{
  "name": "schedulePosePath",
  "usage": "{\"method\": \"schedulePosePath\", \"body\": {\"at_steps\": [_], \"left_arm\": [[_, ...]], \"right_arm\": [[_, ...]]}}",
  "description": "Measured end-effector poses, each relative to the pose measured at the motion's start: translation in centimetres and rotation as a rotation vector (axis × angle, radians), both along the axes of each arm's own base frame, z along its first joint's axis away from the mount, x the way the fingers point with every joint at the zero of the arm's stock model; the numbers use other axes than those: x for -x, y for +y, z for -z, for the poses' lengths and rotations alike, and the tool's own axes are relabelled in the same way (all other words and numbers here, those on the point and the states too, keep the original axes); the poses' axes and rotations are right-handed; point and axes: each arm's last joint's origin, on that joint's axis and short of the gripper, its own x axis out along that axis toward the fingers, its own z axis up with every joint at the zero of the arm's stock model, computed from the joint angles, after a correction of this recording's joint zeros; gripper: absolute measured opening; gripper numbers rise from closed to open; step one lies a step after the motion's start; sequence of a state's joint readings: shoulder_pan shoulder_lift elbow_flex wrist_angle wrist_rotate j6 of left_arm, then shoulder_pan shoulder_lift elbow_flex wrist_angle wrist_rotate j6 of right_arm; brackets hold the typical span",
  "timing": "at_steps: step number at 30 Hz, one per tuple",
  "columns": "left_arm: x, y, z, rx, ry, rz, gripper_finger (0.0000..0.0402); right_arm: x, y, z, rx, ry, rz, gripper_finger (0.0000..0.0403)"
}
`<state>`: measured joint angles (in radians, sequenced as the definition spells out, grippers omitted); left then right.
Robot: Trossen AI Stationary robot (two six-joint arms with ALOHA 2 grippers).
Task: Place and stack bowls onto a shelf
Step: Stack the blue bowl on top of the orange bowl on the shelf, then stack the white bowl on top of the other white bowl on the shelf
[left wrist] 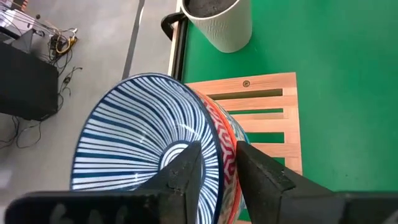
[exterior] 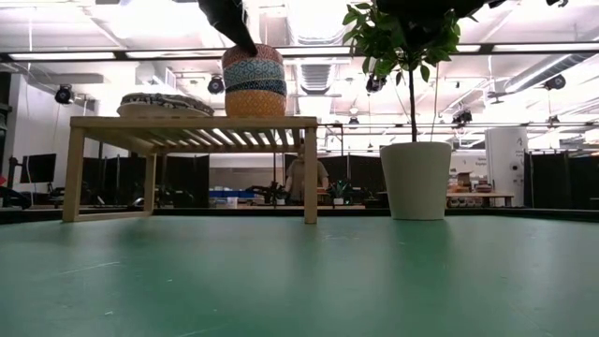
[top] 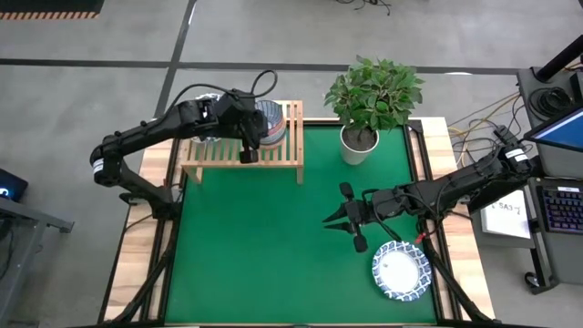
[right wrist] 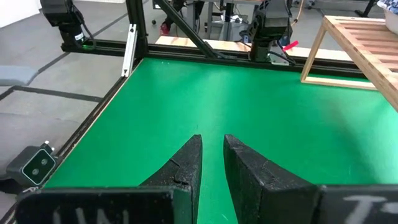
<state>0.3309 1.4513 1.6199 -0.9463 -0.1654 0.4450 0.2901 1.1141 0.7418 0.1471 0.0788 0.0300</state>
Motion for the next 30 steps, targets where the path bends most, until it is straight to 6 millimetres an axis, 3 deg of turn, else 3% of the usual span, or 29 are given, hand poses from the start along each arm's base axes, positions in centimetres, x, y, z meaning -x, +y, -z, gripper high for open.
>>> {"method": "schedulePosePath", "body": {"at_steps": [7,12,16,23,30], "left_arm": [[0.7,-0.4,-1.3,0.019,-0.059,-0.029,0.0106],[1.1,-2.1,-2.3,0.123,-0.134,0.014,0.0112],[0.9,-4.8,-2.6,0.269,-0.166,0.164,0.0110],[0.9,-10.9,-2.4,0.352,-0.118,0.342,0.0109],[2.1,-17.3,-0.6,0.374,-0.030,0.499,0.0109]], "right_arm": [[0.0,0.0,0.0,-0.057,0.011,0.018,0.0057],[-0.2,0.1,-0.8,-0.207,0.010,0.070,0.0057],[-0.2,0.5,-1.5,-0.273,0.020,0.085,0.0057],[-0.7,0.7,-3.3,-0.352,0.070,0.156,0.0057],[-2.5,1.7,-2.9,-0.425,0.413,0.294,0.0057]]}}
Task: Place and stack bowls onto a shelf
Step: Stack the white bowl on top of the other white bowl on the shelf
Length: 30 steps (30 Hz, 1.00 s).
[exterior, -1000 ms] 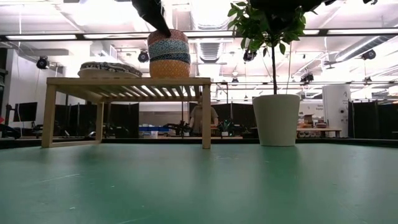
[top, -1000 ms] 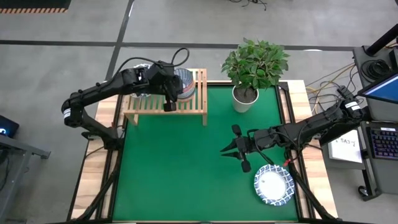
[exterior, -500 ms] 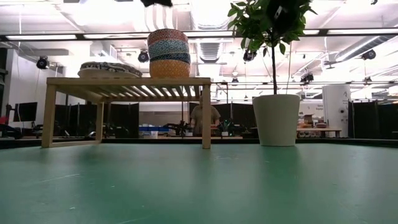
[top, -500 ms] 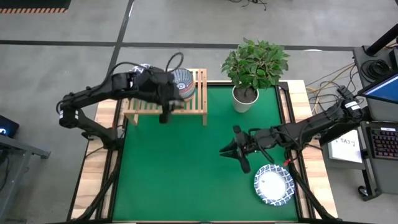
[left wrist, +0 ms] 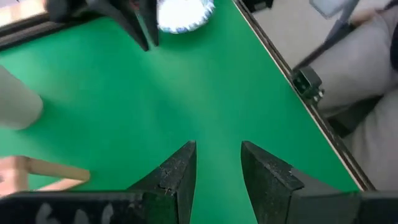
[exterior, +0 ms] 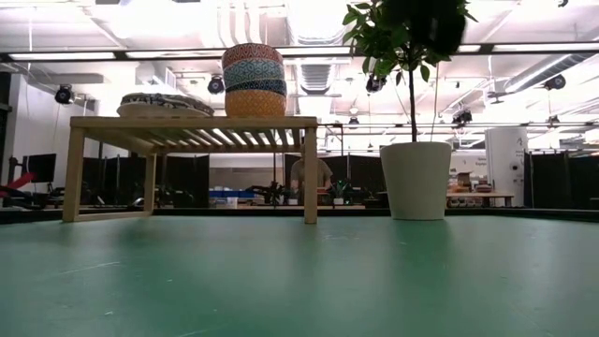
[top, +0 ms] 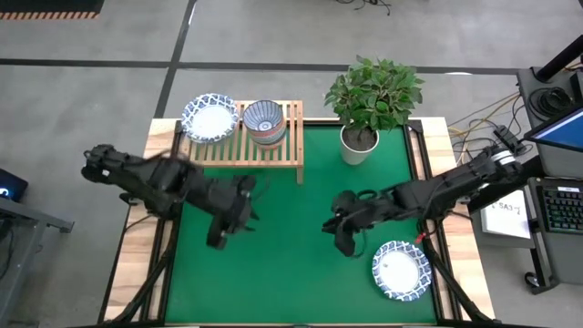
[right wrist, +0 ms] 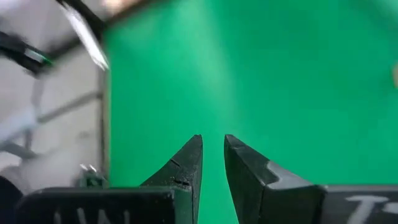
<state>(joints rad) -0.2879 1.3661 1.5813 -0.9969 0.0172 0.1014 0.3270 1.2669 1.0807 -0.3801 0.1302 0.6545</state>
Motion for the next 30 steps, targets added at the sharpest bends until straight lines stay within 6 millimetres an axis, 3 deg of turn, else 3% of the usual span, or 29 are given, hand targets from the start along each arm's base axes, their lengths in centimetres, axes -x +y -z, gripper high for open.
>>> {"method": "schedulePosePath", "body": {"at_steps": [8,14,19,30], "left_arm": [[1.8,-5.4,3.5,-0.028,0.001,-0.050,0.0109],[2.5,-8.0,5.9,-0.079,-0.078,-0.070,0.0109],[2.6,-8.4,7.4,-0.099,-0.095,-0.100,0.0109],[2.6,-8.2,8.5,-0.144,-0.088,-0.134,0.0109]], "right_arm": [[-1.0,3.5,3.2,-0.104,0.563,0.052,0.0057],[-0.1,5.2,5.8,-0.174,0.884,0.198,0.0057],[1.2,6.3,7.1,-0.169,1.071,0.319,0.0069],[1.8,8.6,8.8,-0.215,1.163,0.440,0.0147]]}}
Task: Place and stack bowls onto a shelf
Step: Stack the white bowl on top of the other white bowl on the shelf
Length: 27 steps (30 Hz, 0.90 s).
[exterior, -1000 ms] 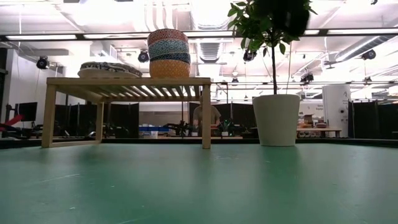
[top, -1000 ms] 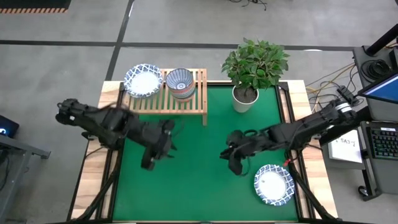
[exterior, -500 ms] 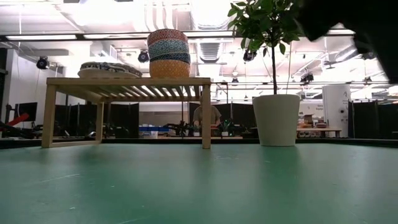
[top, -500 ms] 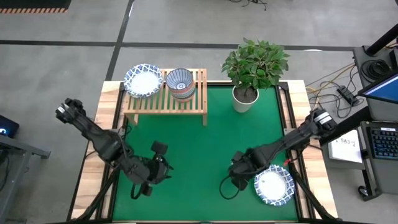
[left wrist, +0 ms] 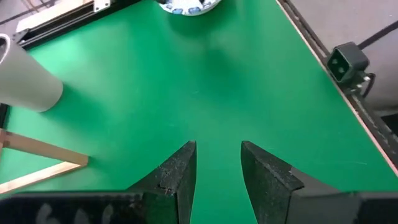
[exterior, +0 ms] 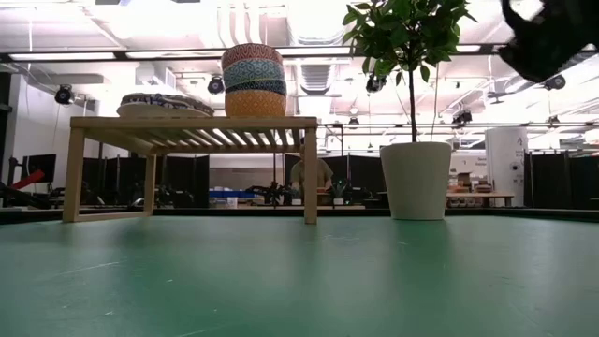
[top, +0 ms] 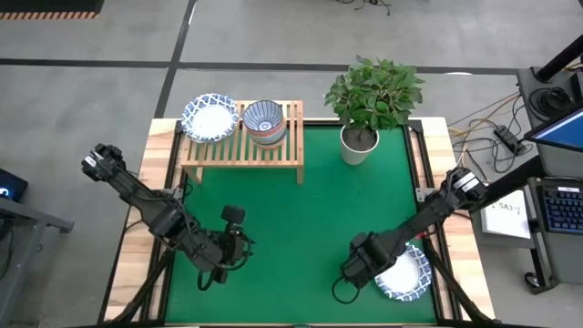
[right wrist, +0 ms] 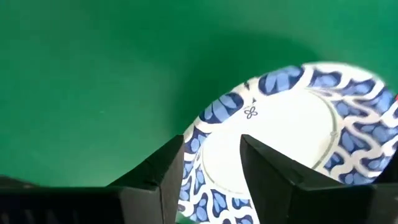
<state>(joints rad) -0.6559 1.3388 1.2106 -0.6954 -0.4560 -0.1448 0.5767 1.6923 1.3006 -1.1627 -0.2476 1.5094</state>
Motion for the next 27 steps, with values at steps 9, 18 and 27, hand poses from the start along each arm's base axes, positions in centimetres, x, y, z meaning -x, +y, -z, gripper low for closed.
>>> {"method": "schedulePosePath", "body": {"at_steps": [9,18,27], "left_arm": [[0.0,0.0,0.0,0.010,-0.009,-0.015,0.0109],[-0.1,-0.1,-0.1,0.027,-0.020,-0.023,0.0109],[-0.6,-0.2,-0.7,0.016,-0.113,-0.041,0.0109]], "right_arm": [[-0.5,1.9,3.2,0.015,0.047,-0.050,0.0143],[-0.7,1.7,3.2,0.017,0.024,-0.149,0.0023],[-3.6,0.9,-4.4,-0.117,-0.504,-0.370,0.0010]]}}
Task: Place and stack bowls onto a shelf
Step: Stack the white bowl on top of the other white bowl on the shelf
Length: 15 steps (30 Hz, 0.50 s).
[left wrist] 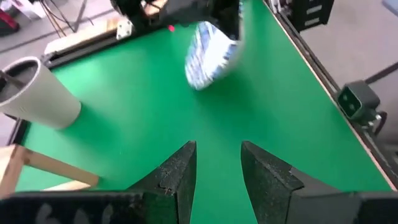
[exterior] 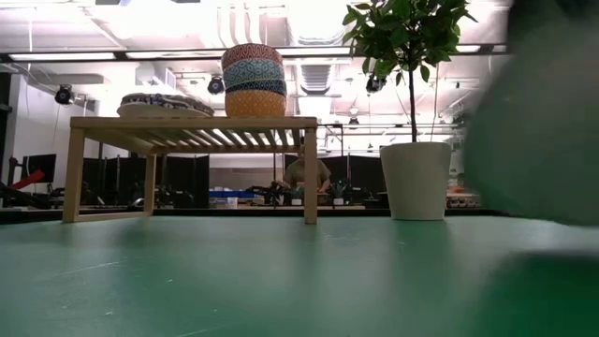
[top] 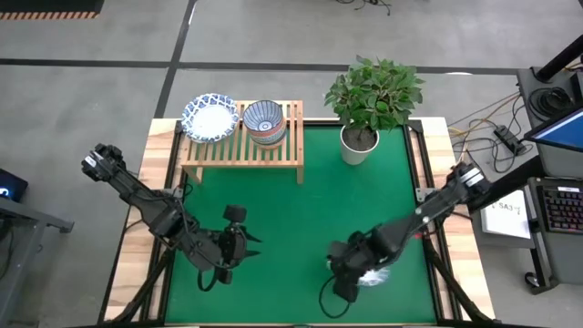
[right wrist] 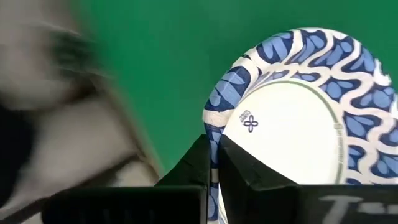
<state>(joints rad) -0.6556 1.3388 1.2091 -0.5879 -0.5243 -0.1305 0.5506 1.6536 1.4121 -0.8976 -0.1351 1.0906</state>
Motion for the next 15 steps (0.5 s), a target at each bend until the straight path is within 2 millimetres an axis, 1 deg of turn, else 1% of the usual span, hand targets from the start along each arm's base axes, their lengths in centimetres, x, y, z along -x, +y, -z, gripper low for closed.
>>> {"method": "schedulePosePath", "body": {"at_steps": [4,7,10,15], "left_arm": [[-0.3,-0.2,-0.4,0.004,-0.050,0.021,0.0110],[-0.4,-0.3,-0.7,-0.002,-0.073,0.038,0.0123],[-0.5,-0.4,-0.8,0.010,-0.083,0.048,0.0147],[-0.6,-0.7,-0.4,0.030,-0.063,0.101,0.0195]], "right_arm": [[-1.7,0.1,-3.7,-0.043,-0.450,-0.245,0.0009],[-2.7,-0.4,-5.5,-0.007,-0.685,-0.379,0.0009],[-3.7,-1.4,-6.0,0.077,-0.803,-0.479,0.0009],[-4.6,-2.7,-6.1,0.199,-0.898,-0.612,0.0009]]}}
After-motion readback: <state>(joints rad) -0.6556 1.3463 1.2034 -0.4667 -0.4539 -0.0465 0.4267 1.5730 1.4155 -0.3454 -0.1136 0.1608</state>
